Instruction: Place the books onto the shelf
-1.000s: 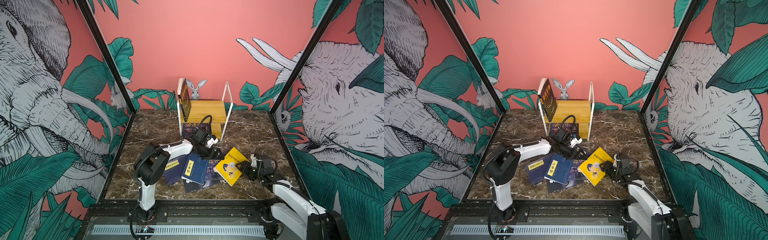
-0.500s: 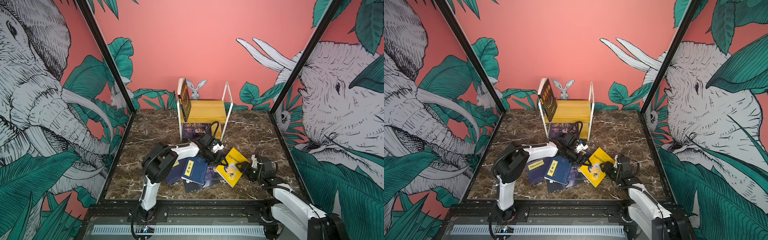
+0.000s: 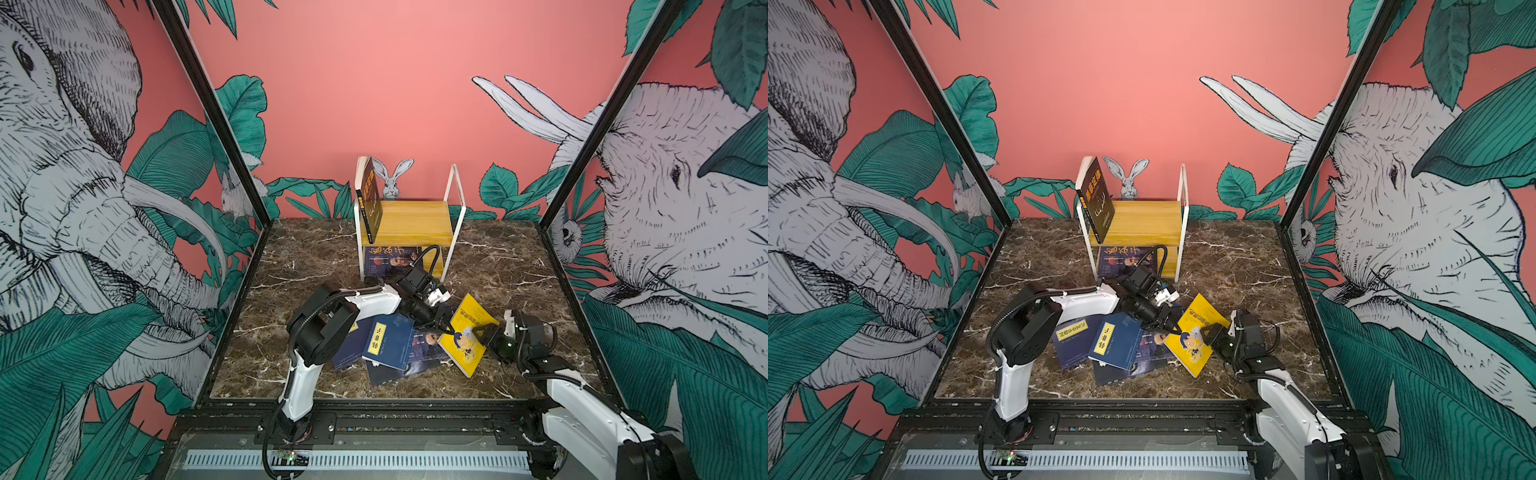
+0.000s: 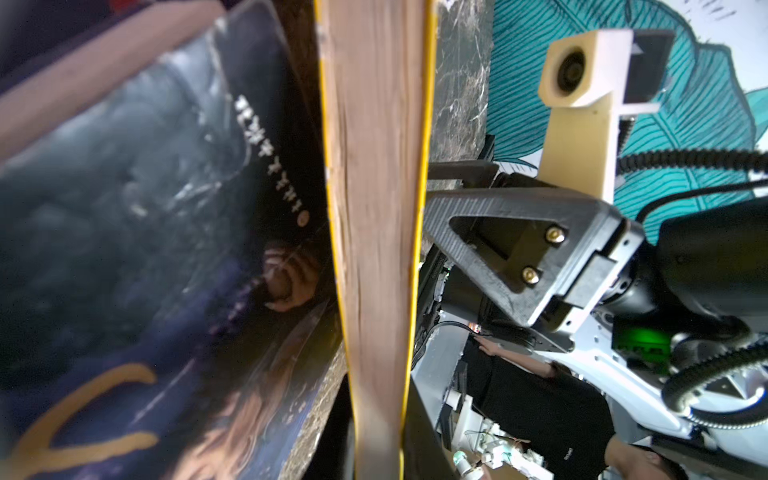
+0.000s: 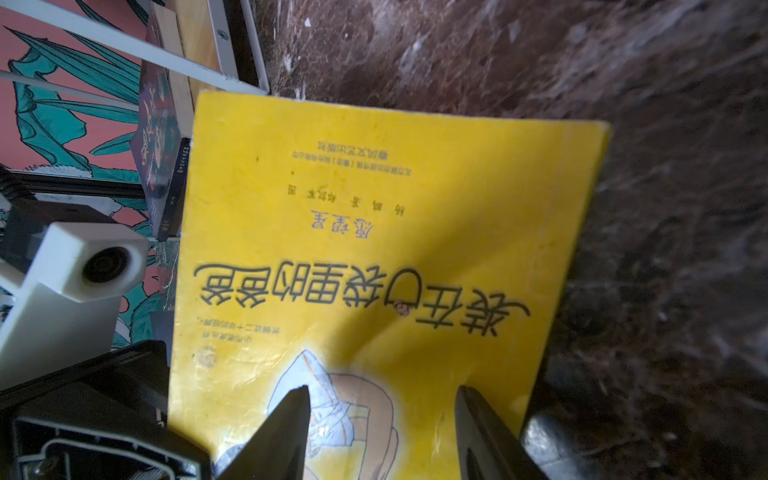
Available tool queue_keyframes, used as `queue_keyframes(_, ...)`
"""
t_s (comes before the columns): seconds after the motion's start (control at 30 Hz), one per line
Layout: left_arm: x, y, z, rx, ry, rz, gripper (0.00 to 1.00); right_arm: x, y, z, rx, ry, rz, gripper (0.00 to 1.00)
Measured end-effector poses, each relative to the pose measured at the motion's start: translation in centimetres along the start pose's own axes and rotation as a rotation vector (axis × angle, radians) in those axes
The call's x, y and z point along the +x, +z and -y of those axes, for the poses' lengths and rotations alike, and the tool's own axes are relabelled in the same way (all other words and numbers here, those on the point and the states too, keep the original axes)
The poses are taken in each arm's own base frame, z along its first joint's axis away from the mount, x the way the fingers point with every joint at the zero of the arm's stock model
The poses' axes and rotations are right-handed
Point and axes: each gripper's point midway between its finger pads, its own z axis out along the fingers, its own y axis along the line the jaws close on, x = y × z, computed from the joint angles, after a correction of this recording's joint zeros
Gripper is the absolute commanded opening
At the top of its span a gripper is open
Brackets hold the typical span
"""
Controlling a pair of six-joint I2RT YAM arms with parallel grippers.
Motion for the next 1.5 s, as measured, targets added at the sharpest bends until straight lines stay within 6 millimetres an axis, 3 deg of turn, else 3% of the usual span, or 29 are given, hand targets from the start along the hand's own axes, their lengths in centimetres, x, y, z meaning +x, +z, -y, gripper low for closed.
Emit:
queue_keyframes(0.2, 0.0, -0.2, 0.5, 0.005, 0.009, 0.004, 0.0, 0.4, -1.5, -0.4, 0.011, -0.034, -0.01, 0.62)
queue_keyframes(0.4, 0.3, -1.6, 2.7, 0.024, 0.076, 0.019, 0.0, -2.3, -6.1, -4.9, -0.07, -0.186, 0.137, 0.63)
queue_keyframes(0.6, 1.3, -4.5, 6.4, 0.052, 0.232, 0.046, 0.0, -4.8, -10.9, -8.7, -0.113, -0.353, 0.293, 0.65)
queue_keyframes(0.8, 1.9, -8.5, 9.8, 0.083, 0.393, 0.118, 0.0, -6.4, -13.1, -10.2, -0.073, -0.461, 0.371, 0.65)
queue_keyframes(1.17, 2.7, -14.9, 8.7, 0.074, 0.505, 0.245, 0.0, -8.3, -14.4, -12.2, -0.019, -0.65, 0.416, 0.64)
queue_keyframes(1.5, 4.6, -20.4, 7.7, 0.117, 0.569, 0.345, 0.0, -8.7, -17.5, -16.0, -0.048, -1.037, 0.577, 0.57)
